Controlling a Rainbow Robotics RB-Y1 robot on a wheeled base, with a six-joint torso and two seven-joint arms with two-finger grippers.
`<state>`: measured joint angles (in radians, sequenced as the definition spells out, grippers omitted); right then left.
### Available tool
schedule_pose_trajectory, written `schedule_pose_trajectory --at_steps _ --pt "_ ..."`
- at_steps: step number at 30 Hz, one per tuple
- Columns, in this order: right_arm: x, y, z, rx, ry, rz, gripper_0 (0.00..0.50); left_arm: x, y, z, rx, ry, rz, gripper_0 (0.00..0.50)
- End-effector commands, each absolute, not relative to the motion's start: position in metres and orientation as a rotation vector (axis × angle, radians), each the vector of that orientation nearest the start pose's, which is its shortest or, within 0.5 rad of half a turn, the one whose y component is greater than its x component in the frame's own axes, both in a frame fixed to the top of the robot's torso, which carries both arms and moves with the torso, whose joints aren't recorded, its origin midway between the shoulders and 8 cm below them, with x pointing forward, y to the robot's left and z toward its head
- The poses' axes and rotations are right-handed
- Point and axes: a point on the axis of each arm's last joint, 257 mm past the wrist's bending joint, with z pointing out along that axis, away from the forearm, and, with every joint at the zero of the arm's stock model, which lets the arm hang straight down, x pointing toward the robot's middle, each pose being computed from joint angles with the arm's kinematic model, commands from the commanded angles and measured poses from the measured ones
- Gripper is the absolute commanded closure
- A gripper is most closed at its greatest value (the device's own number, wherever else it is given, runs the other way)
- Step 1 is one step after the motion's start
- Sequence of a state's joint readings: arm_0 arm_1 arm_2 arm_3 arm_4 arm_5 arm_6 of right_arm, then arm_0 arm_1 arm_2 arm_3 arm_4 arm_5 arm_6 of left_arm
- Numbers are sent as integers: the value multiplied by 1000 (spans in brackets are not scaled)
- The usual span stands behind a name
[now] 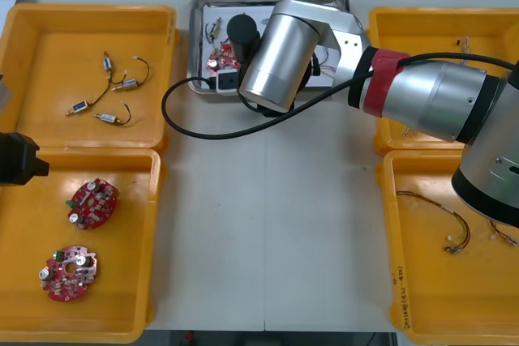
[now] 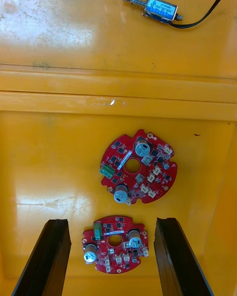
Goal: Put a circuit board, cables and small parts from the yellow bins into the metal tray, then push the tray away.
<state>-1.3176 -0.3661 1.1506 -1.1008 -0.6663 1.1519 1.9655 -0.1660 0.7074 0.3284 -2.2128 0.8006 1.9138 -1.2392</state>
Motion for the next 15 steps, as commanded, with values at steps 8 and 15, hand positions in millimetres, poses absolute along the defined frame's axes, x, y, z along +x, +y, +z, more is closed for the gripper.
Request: schedule_pose_trajectory --at_steps 8,15 --pt "571 14 -142 -1810 1812 -656 0 371 379 -155 -18 2630 49 0" --pt "539 7 -135 -1802 1910 -592 0 371 379 -155 -18 2630 49 0"
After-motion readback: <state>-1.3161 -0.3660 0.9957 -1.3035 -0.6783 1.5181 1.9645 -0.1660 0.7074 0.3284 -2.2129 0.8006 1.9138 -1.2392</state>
